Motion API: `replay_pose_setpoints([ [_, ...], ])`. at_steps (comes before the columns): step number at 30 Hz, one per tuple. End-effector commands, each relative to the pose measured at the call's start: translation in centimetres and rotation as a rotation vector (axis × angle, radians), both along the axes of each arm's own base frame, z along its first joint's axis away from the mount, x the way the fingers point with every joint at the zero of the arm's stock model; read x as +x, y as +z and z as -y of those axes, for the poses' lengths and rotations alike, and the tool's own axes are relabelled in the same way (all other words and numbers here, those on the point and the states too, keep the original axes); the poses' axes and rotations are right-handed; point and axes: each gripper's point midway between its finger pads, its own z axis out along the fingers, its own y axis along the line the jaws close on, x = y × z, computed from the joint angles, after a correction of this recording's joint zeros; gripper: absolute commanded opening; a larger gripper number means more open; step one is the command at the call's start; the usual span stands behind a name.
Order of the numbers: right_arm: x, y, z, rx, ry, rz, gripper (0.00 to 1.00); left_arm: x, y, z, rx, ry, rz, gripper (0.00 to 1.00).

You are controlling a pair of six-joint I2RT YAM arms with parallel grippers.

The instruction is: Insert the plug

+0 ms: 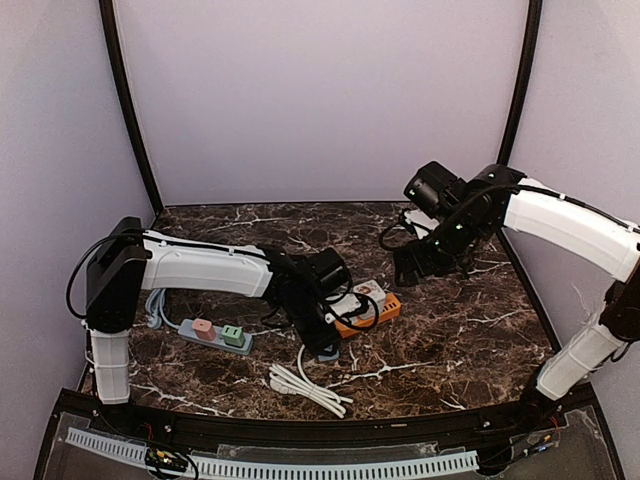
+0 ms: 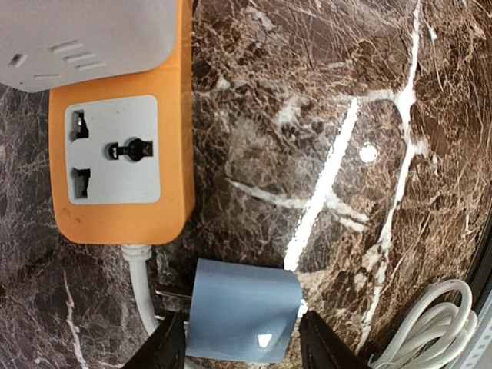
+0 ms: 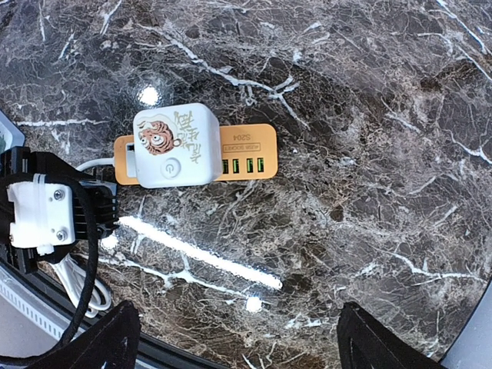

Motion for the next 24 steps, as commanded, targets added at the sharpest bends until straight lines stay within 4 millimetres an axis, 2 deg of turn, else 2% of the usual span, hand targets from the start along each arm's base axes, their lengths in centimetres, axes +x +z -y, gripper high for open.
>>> replay_pose_setpoints([
  [1, 0.4, 0.5, 0.1, 0.013, -0.002, 0.032, 0.88, -1.2, 0.3, -0.3, 0.024, -0.038, -0.039, 0.52],
  [7, 0.5, 0.6, 0.0, 0.013, 0.001, 0.035, 0.88, -0.6, -0.1, -0.8, 0.068, -0.062, 0.001, 0.49],
  [15, 0.6, 0.7, 0.0, 0.015, 0.005, 0.035, 0.88, -0.1, -0.3, -0.4, 0.075, -0.058, 0.014, 0.42],
  [24, 0.4, 0.7, 0.2, 0.01, 0.004, 0.038, 0.88, -0.1, -0.9, -0.6, 0.094, -0.049, 0.004, 0.42],
])
